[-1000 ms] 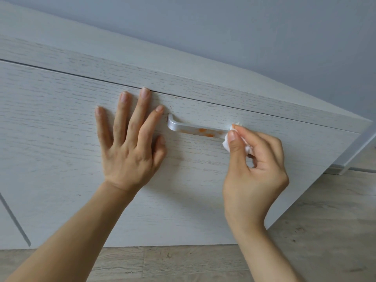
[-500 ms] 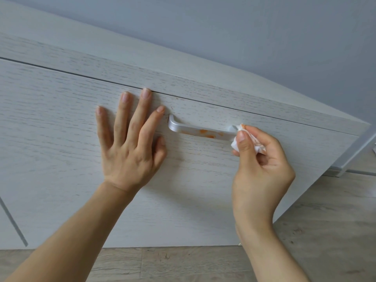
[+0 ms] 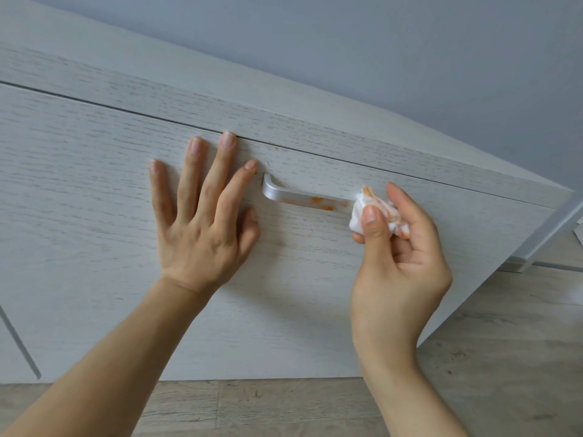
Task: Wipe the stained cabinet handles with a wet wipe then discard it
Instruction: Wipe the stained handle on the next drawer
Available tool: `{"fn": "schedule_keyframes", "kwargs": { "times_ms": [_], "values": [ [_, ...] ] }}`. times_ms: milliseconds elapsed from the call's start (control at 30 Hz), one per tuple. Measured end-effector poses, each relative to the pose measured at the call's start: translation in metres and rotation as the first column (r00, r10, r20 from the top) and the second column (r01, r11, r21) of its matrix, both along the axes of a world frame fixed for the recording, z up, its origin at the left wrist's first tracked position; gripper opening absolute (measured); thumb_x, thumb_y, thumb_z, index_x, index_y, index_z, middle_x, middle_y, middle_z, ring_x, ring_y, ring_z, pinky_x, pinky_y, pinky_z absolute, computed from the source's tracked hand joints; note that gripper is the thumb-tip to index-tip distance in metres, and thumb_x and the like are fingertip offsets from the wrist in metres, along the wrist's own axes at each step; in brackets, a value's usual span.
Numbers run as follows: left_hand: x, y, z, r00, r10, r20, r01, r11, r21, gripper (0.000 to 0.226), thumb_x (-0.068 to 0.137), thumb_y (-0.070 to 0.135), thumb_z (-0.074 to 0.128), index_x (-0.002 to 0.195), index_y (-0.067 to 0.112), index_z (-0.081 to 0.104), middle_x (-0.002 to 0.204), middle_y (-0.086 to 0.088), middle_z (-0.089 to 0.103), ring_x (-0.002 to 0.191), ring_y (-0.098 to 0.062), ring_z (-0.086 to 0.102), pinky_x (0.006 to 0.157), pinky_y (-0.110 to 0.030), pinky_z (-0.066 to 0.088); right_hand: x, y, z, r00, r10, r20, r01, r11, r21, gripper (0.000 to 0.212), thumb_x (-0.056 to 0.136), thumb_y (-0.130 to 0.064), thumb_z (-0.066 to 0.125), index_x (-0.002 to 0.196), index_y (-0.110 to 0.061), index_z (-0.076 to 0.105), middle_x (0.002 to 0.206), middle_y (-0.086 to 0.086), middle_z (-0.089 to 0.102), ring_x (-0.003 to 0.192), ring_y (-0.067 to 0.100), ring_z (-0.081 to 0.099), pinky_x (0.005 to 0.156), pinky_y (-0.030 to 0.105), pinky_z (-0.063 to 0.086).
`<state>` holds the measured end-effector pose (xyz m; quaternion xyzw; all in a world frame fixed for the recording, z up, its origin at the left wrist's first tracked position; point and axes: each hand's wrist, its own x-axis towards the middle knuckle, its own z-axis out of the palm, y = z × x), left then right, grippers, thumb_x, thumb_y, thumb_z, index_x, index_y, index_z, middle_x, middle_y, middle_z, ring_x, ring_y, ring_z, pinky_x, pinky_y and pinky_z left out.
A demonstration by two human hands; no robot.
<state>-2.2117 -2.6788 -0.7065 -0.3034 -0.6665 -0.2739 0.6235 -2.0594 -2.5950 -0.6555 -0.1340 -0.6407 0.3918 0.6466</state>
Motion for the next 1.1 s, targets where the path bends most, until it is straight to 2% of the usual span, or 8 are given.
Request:
{"fn": "schedule_keyframes", "kwargs": {
  "times_ms": [67, 200, 300, 433, 500, 633, 767, 1100],
  "values": [
    [0.0, 0.0, -0.001, 1.0, 0.003, -0.001, -0.003, 1.0, 0.004, 0.05, 0.095, 0.024, 0.041, 0.142, 0.019, 0.027, 0.152, -0.007, 0.023, 0.147, -0.018, 0.005, 0.117, -0.048, 0.004, 0.001, 0.001, 0.002, 1.0, 0.001, -0.003, -0.001, 1.0, -0.006, 0.017, 0.085, -0.02, 0.063, 0.098, -0.03, 0.068, 0.091, -0.004, 0.064, 0.079, 0.024, 0.066, 0.071, 0.022, 0.05],
    [0.0, 0.0, 0.0, 1.0, -0.006, 0.0, 0.006, 1.0, 0.004, 0.05, 0.095, 0.024, 0.041, 0.142, 0.02, 0.027, 0.152, -0.006, 0.023, 0.147, -0.018, 0.005, 0.117, -0.048, 0.004, 0.002, 0.005, 0.005, 1.0, -0.03, 0.002, 0.03, 0.999, 0.011, 0.016, 0.083, -0.017, 0.066, 0.094, -0.028, 0.07, 0.085, -0.01, 0.06, 0.076, 0.022, 0.067, 0.072, 0.03, 0.054],
    [0.0, 0.0, -0.001, 1.0, 0.002, 0.0, -0.002, 1.0, 0.006, 0.05, 0.094, 0.022, 0.041, 0.142, 0.019, 0.027, 0.152, -0.006, 0.023, 0.147, -0.018, 0.005, 0.117, -0.048, 0.004, 0.002, 0.005, 0.006, 0.999, -0.011, 0.033, 0.009, 0.998, 0.067, 0.02, 0.084, -0.014, 0.066, 0.094, -0.031, 0.068, 0.086, -0.012, 0.059, 0.075, 0.014, 0.067, 0.07, 0.022, 0.051],
    [0.0, 0.001, -0.001, 1.0, 0.009, -0.001, -0.009, 1.0, 0.006, 0.05, 0.094, 0.022, 0.041, 0.142, 0.019, 0.027, 0.151, -0.007, 0.024, 0.147, -0.018, 0.005, 0.117, -0.048, 0.003, 0.003, 0.004, 0.005, 0.999, 0.019, 0.037, -0.022, 0.998, 0.059, 0.019, 0.083, -0.016, 0.066, 0.094, -0.031, 0.069, 0.086, -0.014, 0.061, 0.077, 0.015, 0.067, 0.071, 0.021, 0.05],
    [0.0, 0.001, -0.001, 1.0, 0.005, 0.001, -0.005, 1.0, 0.008, 0.049, 0.094, 0.022, 0.041, 0.141, 0.019, 0.028, 0.151, -0.008, 0.026, 0.147, -0.018, 0.005, 0.117, -0.047, 0.003, 0.004, 0.002, 0.004, 0.998, 0.022, 0.062, -0.028, 0.994, 0.11, 0.021, 0.083, -0.015, 0.066, 0.094, -0.033, 0.068, 0.088, -0.013, 0.061, 0.078, 0.012, 0.067, 0.072, 0.017, 0.05],
    [0.0, 0.001, 0.0, 1.0, 0.013, -0.01, -0.013, 1.0, 0.01, 0.05, 0.094, 0.022, 0.041, 0.142, 0.019, 0.027, 0.15, -0.008, 0.027, 0.147, -0.018, 0.005, 0.117, -0.047, 0.003, 0.005, 0.002, 0.004, 1.0, 0.019, 0.023, -0.021, 0.995, 0.102, 0.019, 0.084, -0.015, 0.065, 0.094, -0.03, 0.068, 0.089, -0.011, 0.063, 0.076, 0.01, 0.067, 0.071, 0.013, 0.048],
    [0.0, 0.001, 0.0, 1.0, 0.013, -0.008, -0.013, 1.0, 0.009, 0.051, 0.093, 0.022, 0.042, 0.142, 0.019, 0.027, 0.151, -0.008, 0.026, 0.147, -0.018, 0.005, 0.117, -0.047, 0.003, 0.001, -0.001, 0.0, 0.999, 0.026, 0.038, -0.031, 0.991, 0.132, 0.019, 0.083, -0.009, 0.065, 0.093, -0.025, 0.068, 0.09, -0.012, 0.062, 0.078, 0.0, 0.066, 0.071, 0.008, 0.046],
    [0.0, 0.0, 0.0, 1.0, -0.001, 0.004, 0.001, 1.0, 0.0, 0.05, 0.094, 0.023, 0.041, 0.142, 0.019, 0.027, 0.151, -0.007, 0.024, 0.147, -0.018, 0.006, 0.116, -0.048, 0.004, -0.004, -0.004, -0.001, 1.0, -0.009, -0.006, 0.01, 0.992, 0.126, 0.024, 0.081, -0.008, 0.069, 0.093, -0.028, 0.067, 0.089, -0.01, 0.058, 0.076, 0.004, 0.065, 0.072, 0.013, 0.048]
  ]
}}
